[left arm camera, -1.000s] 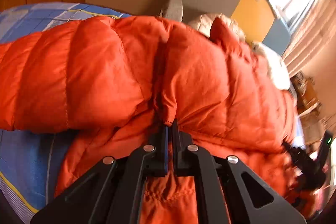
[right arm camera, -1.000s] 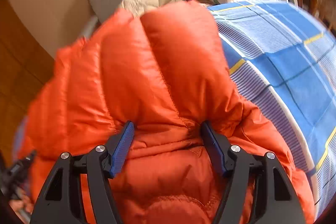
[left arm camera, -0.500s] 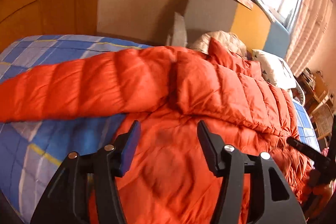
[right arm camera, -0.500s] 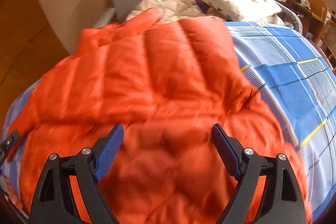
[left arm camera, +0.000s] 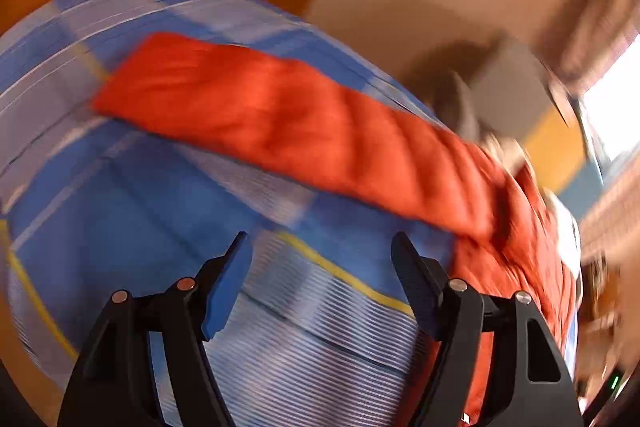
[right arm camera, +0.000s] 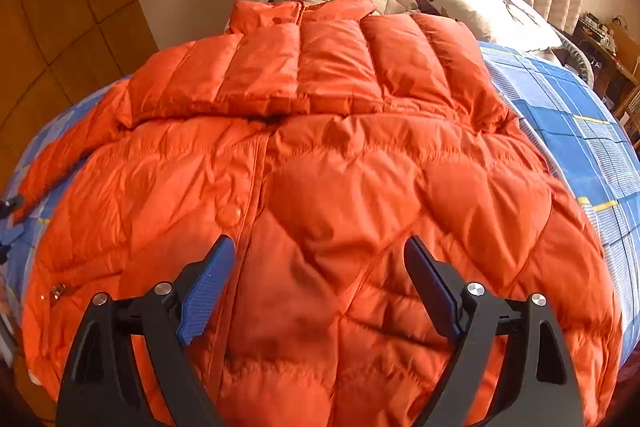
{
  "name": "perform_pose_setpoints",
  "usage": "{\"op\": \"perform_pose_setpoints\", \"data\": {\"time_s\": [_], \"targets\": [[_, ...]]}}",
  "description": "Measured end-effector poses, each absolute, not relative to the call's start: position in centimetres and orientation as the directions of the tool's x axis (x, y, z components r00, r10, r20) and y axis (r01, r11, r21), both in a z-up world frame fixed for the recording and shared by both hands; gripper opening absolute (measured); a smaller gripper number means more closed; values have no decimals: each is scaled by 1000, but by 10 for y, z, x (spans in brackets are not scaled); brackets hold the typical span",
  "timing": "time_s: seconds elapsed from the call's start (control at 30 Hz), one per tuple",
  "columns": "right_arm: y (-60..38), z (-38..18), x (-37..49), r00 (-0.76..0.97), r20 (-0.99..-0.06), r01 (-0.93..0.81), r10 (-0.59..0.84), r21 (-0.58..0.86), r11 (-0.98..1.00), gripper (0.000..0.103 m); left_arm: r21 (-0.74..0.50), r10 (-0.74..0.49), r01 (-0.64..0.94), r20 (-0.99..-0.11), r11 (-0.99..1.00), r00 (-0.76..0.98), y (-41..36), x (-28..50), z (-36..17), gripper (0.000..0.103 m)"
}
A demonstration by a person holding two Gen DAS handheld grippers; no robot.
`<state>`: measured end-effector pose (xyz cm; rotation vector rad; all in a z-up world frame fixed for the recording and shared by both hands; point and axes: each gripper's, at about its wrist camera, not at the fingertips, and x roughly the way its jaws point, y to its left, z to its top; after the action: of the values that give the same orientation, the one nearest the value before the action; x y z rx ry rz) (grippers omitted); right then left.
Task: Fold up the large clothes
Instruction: 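Grasp the other sleeve cuff with the left tool and lift it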
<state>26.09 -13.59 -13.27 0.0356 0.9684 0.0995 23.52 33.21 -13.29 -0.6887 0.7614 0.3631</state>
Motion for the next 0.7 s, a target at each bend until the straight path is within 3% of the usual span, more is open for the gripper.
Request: {"op": "perform_pose_setpoints", "data": {"time_s": [0.37,0.43,0.5,0.57,0.7], "targets": [[-123,-141,255,563,-823,-99,76,24,995,86,-572,86,-669,-726,474,682,446,230,-169,61],[-120,-142,255,565,-822,-99,65,11,995,86,-587,84,-676,-724,445,684,454,235,-177,52],[-118,-144,255,563,-825,-99,54,-2,995,86,-596,77,-670,-719,442,691,459,243,-181,36],[-116,-145,254,563,-825,-100,46,-13,995,86,-605,65,-657,-711,449,700,463,249,-184,10],[-114,-149,255,559,-828,-103,35,-28,994,87,-582,92,-636,-697,507,711,458,256,-172,4]]}}
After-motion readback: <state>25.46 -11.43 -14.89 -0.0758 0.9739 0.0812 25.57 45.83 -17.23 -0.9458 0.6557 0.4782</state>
